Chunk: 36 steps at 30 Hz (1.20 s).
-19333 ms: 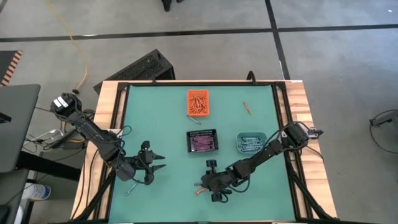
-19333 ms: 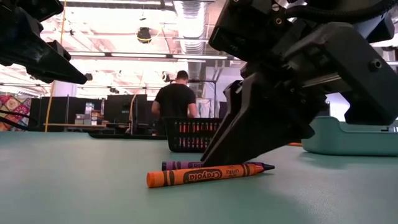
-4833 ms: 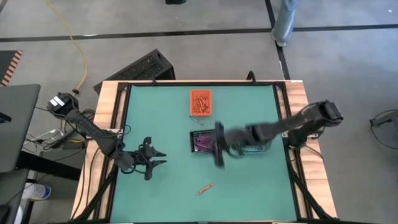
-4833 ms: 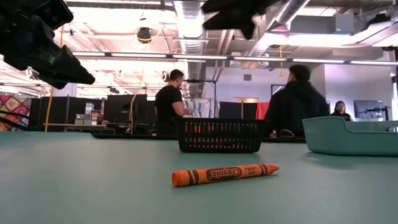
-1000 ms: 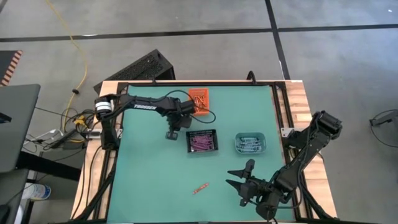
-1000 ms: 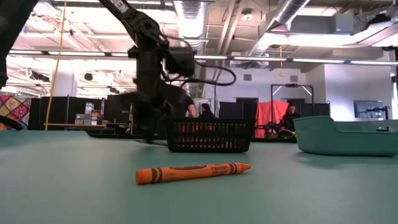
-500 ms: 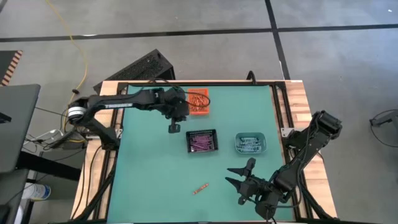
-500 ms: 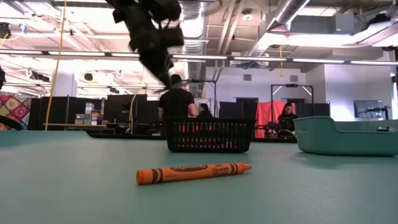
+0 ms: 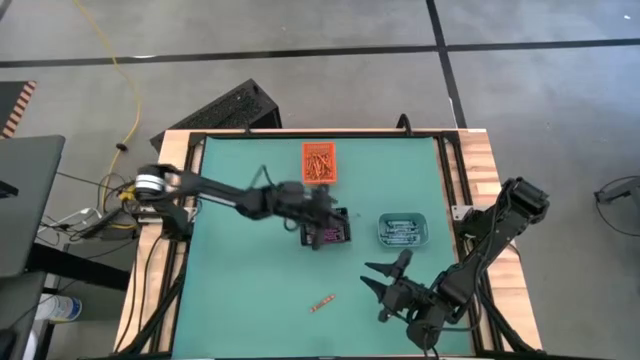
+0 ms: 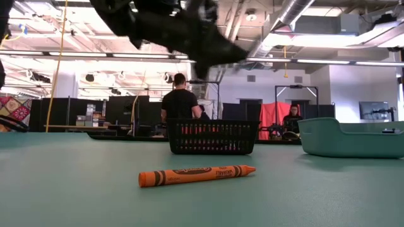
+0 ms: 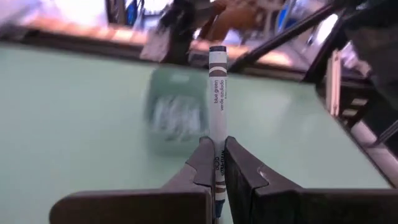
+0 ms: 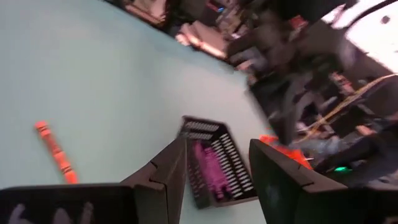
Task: Sort crayons
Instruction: Put the blue crayon into the green bin, then put the orange crayon into the orange bin
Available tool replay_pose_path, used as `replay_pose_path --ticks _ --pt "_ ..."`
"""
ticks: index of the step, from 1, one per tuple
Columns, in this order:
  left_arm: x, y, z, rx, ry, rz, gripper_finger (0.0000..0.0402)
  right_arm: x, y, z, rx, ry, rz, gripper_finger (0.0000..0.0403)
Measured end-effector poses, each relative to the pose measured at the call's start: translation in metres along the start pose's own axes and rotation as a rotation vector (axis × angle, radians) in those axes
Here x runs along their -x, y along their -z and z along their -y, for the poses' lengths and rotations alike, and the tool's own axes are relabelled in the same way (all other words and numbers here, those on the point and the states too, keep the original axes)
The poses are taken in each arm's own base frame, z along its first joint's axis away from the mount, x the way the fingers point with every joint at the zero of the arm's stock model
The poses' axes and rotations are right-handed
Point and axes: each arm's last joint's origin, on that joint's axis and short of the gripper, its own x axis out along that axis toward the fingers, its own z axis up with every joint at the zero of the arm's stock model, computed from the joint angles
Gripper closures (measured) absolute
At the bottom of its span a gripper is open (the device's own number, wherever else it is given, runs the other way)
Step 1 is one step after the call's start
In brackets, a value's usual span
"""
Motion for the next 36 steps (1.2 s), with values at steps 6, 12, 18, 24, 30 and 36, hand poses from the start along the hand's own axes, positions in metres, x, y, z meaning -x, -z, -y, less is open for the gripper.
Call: replay_pose_path --ticks 6,12,18,24,30,36 --pt "-0.058 0.019 0.012 -0.074 -0.038 0.085 0.0401 0.003 -0.016 0.005 0.013 0.084 0.037 0.0227" --pt "-0.118 0.020 -0.003 -0.076 -0.009 0.032 0.0401 0.007 -0.038 0.009 0.021 0.092 0.057 0.0227" --pt "-0.165 0.016 -0.015 -0.080 0.042 -0.078 0.0401 0.012 -0.054 0.014 0.018 0.112 0.074 0.0227" --pt "-0.181 0.006 -0.016 -0.127 0.028 -0.127 0.0397 0.025 -0.055 0.010 0.058 0.083 0.094 0.0227" --pt "-0.182 0.007 -0.020 -0.140 -0.092 -0.141 0.0336 0.032 -0.054 0.008 0.065 0.065 0.106 0.0227" --pt "-0.164 -0.007 -0.024 -0.180 -0.137 -0.266 0.0266 0.034 -0.054 0.007 0.063 0.064 0.112 0.0227"
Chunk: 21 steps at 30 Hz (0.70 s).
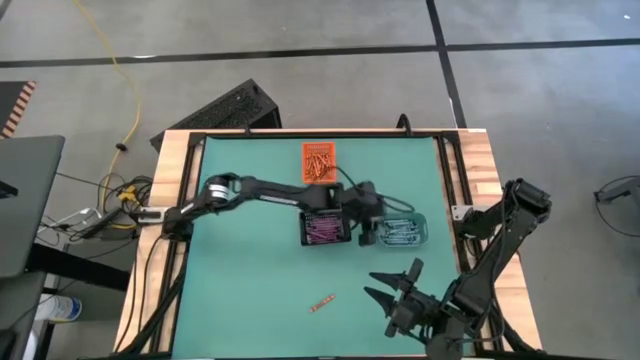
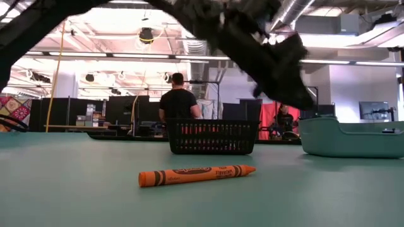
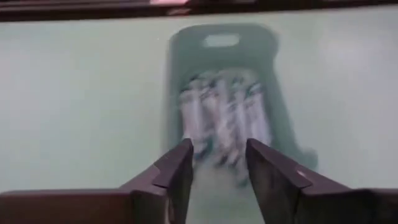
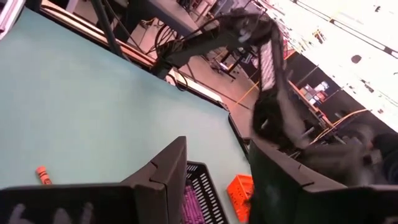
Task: Sort crayons
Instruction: Put the orange crayon into the orange bin
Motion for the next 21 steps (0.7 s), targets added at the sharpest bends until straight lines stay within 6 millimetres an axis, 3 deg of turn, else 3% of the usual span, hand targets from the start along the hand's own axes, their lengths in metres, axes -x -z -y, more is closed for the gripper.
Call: replay_pose_path --ticks 6,10,13,17,21 --pt "0.089 -0.041 -0.012 -0.112 -0.174 -0.243 0.0241 0.004 -0.001 -0.001 -0.008 -0.009 0.009 0.0227" --pt "0.151 -0.052 -0.007 -0.154 -0.304 -0.435 0.0240 0.004 -0.001 -0.002 -0.039 -0.033 0.006 0.0227" --pt "0.200 -0.056 -0.003 -0.112 -0.403 -0.513 0.0240 -0.003 0.001 -0.004 -0.101 -0.182 -0.022 0.0227" --pt "0.247 -0.036 0.015 -0.049 -0.475 -0.510 0.0240 -0.029 0.005 -0.011 -0.204 -0.434 -0.112 0.0227" --pt "0.280 0.013 0.045 0.004 -0.473 -0.426 0.0239 -0.073 0.022 -0.029 -0.211 -0.490 -0.204 0.0227"
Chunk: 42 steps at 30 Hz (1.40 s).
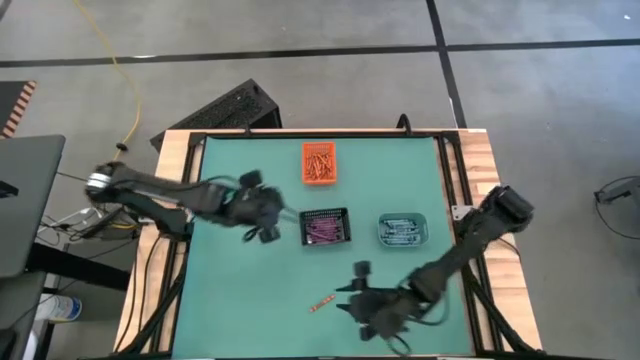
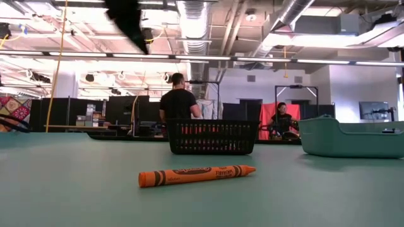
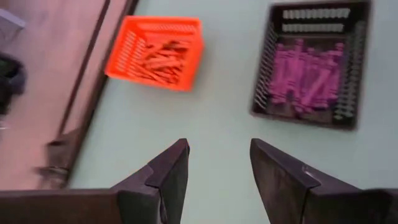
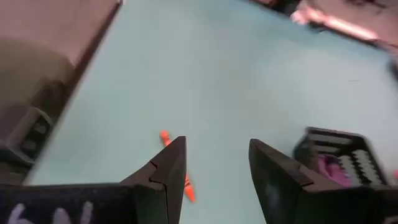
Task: Sort crayons
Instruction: Put the orange crayon into the orange bin
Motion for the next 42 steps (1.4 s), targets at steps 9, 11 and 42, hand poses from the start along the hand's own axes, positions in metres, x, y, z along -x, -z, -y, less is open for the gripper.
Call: replay_pose_path --ticks 9,11,42 --pt "-0.010 0.134 0.061 0.116 0.411 0.411 0.0239 -0.084 0.022 -0.003 0.072 -0.360 -0.022 0.0227" --pt "-0.013 0.156 0.071 0.142 0.513 0.503 0.0239 -0.093 0.026 0.001 0.039 -0.348 -0.038 0.0227" --pt "-0.025 0.188 0.111 0.101 0.565 0.793 0.0239 -0.113 0.079 0.025 -0.097 -0.332 -0.089 0.0227"
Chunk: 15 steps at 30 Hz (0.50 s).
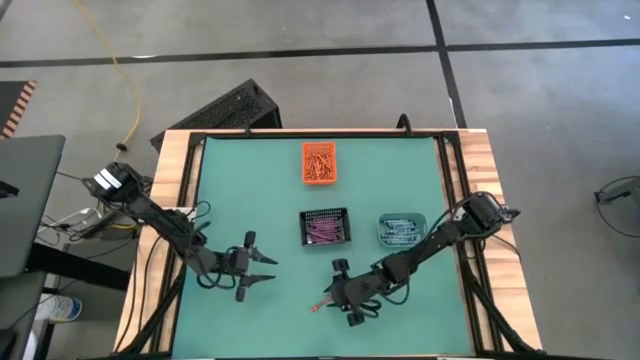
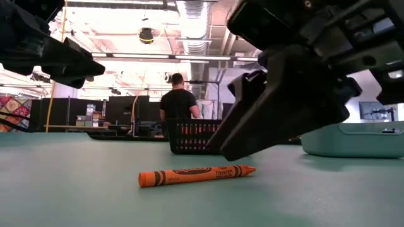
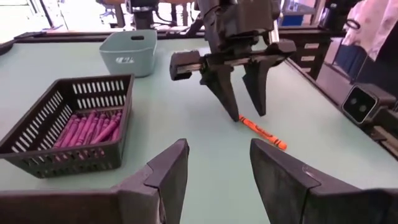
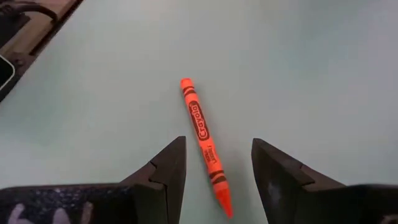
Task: Sort crayons
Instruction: Put the orange crayon into the orange bin
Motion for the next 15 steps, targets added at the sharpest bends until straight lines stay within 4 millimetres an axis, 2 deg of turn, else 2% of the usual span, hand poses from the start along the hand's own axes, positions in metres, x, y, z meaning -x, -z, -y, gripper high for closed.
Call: replay_pose_path --ticks 6,15 --pt "-0.001 0.003 0.000 0.000 0.001 -0.014 0.0239 0.000 0.017 0.003 -0.007 -0.002 0.019 0.0243" --pt "-0.001 0.003 -0.001 0.006 -0.006 -0.014 0.0239 -0.033 0.036 0.005 -0.043 -0.011 0.008 0.0297"
